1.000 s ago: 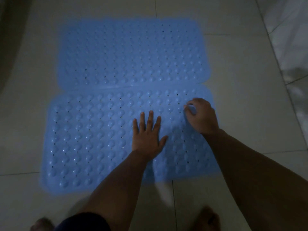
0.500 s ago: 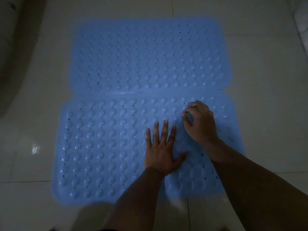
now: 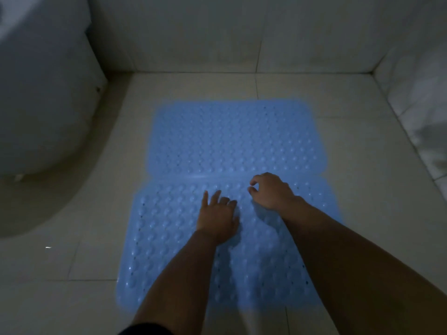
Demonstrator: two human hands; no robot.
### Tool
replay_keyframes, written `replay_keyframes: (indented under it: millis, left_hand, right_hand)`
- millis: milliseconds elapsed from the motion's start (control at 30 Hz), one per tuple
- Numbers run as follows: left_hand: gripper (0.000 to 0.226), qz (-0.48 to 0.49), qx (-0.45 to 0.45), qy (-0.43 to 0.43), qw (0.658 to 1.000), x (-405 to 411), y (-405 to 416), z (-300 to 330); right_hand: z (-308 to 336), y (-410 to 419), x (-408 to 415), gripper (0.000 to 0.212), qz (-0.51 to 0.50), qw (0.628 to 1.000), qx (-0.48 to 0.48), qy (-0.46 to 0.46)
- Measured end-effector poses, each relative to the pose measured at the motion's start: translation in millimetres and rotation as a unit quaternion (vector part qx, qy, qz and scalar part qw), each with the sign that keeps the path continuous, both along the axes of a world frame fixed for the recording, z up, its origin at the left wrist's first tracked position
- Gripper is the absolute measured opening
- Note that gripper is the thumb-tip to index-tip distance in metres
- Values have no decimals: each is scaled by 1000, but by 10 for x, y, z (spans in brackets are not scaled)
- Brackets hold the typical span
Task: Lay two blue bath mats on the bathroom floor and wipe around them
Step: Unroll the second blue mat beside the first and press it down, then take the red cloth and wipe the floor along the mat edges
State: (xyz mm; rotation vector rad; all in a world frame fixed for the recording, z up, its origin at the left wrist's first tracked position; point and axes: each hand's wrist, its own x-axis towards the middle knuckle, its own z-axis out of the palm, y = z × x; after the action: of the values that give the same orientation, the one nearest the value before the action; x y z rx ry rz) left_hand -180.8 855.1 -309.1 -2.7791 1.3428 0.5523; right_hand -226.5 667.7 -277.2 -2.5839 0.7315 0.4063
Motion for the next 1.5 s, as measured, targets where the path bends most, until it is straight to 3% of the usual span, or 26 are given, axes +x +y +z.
replay_keyframes:
  millis: [167,367,567,733,933,1167,1300,1500]
  left_hand:
    - [58,66,-5,-34,997,349,199,271]
    - [59,86,16,-43,995,507,349,310]
    - [59,86,37,-25,995,483,393,187]
    - [57,106,39,21,993,353,516,567]
    - [56,113,53,94,988,132,658,1940]
    - [54,145,49,138,979,22,978,4398]
    - [53,154,44,132,978,92,1255,5829]
    - [54,130,20,78,988,553,1470,6961]
  right_hand:
    - [176,90,82,47,2,1000,4,28]
    - [160,212,176,43,-8,1000,17,-9]
    - [35,404,197,45,1,1000,13,19]
    - [370,650,83,38,-13,997,56,55]
    - [1742,846,-102,35,-52,990,88,97]
    - [4192,1159,-179,36,-53,984,106,134]
    - [5589,1421,-117,39,-37,983,112,143]
    - [6693,1619,270,38,-30,991,92,96]
